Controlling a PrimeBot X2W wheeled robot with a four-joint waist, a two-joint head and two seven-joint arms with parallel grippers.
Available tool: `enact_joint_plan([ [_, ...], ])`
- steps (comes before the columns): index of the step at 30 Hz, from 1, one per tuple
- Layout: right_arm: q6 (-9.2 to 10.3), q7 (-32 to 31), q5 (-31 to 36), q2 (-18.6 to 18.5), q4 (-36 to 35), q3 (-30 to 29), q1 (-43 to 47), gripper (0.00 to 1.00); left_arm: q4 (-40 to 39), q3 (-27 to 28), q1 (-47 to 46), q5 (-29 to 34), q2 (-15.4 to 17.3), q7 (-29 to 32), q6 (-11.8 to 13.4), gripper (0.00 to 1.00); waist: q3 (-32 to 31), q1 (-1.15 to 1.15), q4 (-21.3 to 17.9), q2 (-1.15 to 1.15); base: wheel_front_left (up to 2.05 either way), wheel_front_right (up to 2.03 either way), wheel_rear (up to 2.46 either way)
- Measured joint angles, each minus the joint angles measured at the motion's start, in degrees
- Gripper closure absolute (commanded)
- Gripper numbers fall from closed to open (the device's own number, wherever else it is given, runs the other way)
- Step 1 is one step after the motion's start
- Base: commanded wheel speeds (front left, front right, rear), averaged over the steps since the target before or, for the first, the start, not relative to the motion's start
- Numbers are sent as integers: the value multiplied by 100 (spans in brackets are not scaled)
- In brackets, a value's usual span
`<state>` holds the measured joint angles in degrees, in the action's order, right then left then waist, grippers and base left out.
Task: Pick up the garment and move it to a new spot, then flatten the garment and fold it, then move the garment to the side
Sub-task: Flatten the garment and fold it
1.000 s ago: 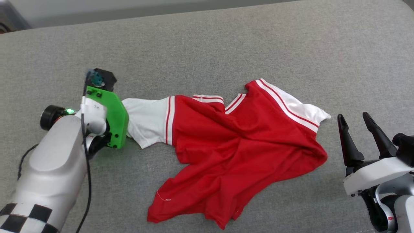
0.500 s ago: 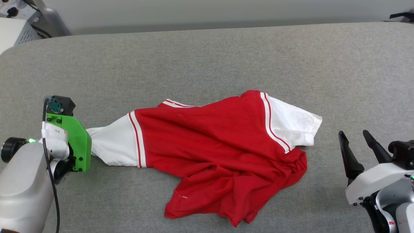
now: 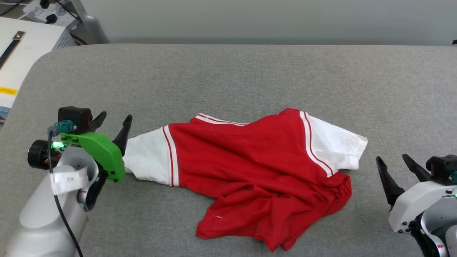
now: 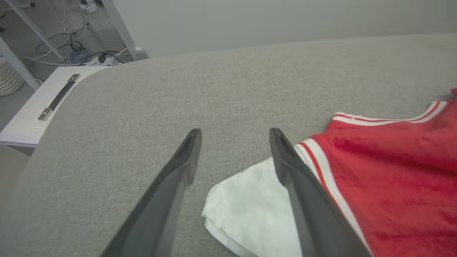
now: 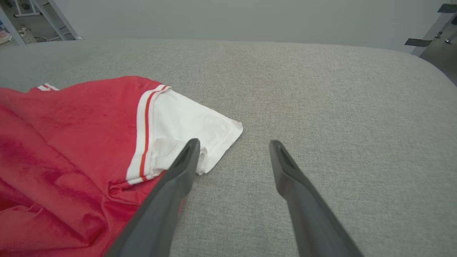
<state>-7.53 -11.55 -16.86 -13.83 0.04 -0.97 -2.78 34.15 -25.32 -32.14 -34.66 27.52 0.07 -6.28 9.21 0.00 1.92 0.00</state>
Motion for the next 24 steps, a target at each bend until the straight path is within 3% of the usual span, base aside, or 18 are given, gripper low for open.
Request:
enact_joint_plan([
  [3,0,-485,-8,-292,-47,120,-75,0,-445,126,261,41,-160,-845,113,0,-33,0,133,0,0,0,0],
  [6,0,-1129,-99,-541,-91,193,-264,0,-938,181,606,85,-310,-1282,267,0,-40,0,283,0,0,0,0],
  [13,0,-2962,-366,-947,203,230,-845,0,-2326,502,1527,237,-780,-1473,705,0,23,0,673,0,0,0,0],
  [15,0,-3344,-366,-1002,347,199,-1028,0,-2629,547,1715,392,-860,-1474,732,0,63,0,772,0,0,0,0],
  [24,0,-3709,-180,-1079,1359,-26,-1761,0,-3030,667,1867,648,-1078,-1474,646,0,318,0,1231,0,0,0,0],
])
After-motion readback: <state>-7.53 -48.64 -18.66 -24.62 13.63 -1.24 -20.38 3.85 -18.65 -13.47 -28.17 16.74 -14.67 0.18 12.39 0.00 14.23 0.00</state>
